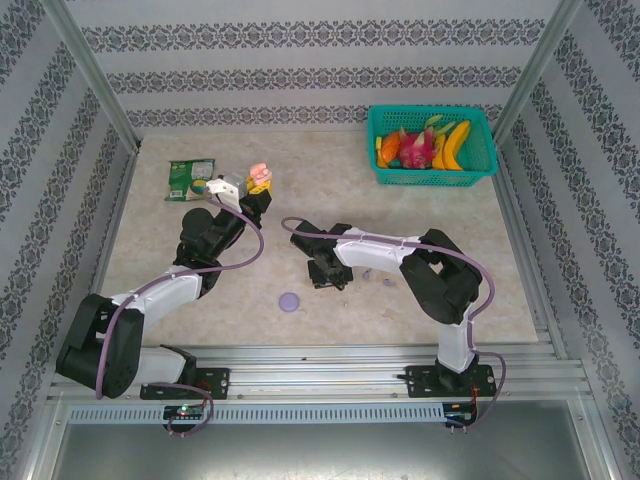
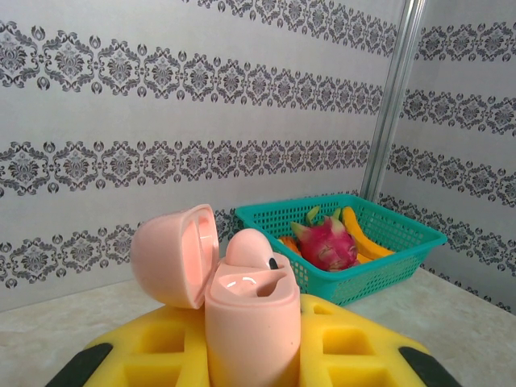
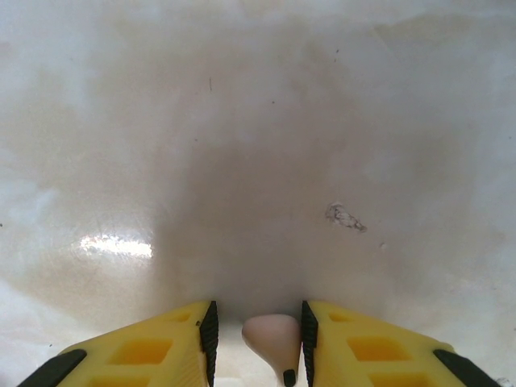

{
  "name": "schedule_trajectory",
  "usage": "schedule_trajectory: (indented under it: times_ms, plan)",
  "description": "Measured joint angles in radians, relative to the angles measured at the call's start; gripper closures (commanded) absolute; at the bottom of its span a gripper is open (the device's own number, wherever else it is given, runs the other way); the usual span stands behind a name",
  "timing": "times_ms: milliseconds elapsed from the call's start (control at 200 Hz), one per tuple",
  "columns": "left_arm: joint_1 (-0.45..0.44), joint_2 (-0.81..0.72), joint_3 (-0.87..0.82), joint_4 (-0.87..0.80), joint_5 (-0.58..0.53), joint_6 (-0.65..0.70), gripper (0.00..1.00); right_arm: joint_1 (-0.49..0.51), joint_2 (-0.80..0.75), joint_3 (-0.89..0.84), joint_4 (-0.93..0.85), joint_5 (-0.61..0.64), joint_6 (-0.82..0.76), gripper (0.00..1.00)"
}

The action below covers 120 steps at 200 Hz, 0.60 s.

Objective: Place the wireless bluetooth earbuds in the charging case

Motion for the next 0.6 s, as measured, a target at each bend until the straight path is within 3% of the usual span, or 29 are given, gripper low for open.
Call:
schedule_trajectory:
  times_ms: [600]
  plan:
    - [0.000,0.007,0.000,0.000,0.003,-0.011,1.00,0.000,-0.011,-0.016,0.018,0.003,0.014,0.79]
